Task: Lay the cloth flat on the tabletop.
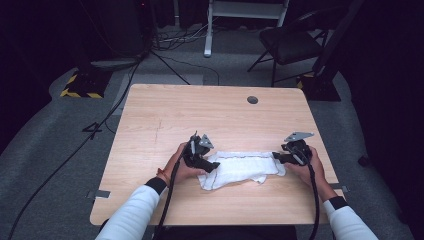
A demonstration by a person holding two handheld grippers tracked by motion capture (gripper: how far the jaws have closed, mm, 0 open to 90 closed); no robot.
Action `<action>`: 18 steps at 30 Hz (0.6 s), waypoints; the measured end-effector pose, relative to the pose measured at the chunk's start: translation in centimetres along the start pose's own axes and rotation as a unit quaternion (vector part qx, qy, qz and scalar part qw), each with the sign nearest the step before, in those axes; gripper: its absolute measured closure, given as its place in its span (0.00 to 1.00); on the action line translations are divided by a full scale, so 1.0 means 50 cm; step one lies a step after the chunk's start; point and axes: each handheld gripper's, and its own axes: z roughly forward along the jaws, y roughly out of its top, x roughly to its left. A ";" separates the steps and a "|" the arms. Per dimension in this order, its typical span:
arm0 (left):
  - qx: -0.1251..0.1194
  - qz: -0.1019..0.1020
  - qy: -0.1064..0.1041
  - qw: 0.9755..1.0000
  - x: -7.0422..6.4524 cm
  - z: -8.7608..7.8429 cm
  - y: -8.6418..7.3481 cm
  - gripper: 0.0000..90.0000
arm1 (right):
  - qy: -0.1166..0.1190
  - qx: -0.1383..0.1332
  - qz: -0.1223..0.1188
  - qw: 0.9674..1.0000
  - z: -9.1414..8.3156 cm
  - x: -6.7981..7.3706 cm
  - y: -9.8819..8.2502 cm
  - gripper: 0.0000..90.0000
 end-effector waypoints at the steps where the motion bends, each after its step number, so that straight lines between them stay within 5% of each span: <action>1: 0.002 -0.001 -0.007 1.000 0.003 0.003 -0.002 0.35 | 0.003 -0.005 0.003 1.000 0.003 0.000 0.002 0.53; 5: 0.008 0.008 -0.025 1.000 0.005 0.004 -0.003 0.49 | 0.023 -0.009 0.008 1.000 0.004 0.000 0.000 0.69; 9: -0.003 0.046 -0.026 0.999 -0.002 -0.012 0.002 0.81 | 0.058 -0.009 0.005 0.998 0.003 0.005 0.000 0.94; 12: -0.019 0.059 -0.017 0.998 -0.005 -0.029 0.005 0.92 | 0.046 -0.010 -0.012 0.999 -0.003 0.012 0.004 0.97; 18: -0.059 0.057 -0.002 0.997 -0.005 -0.070 0.019 0.93 | 0.025 -0.053 -0.021 0.998 -0.045 0.015 0.018 0.97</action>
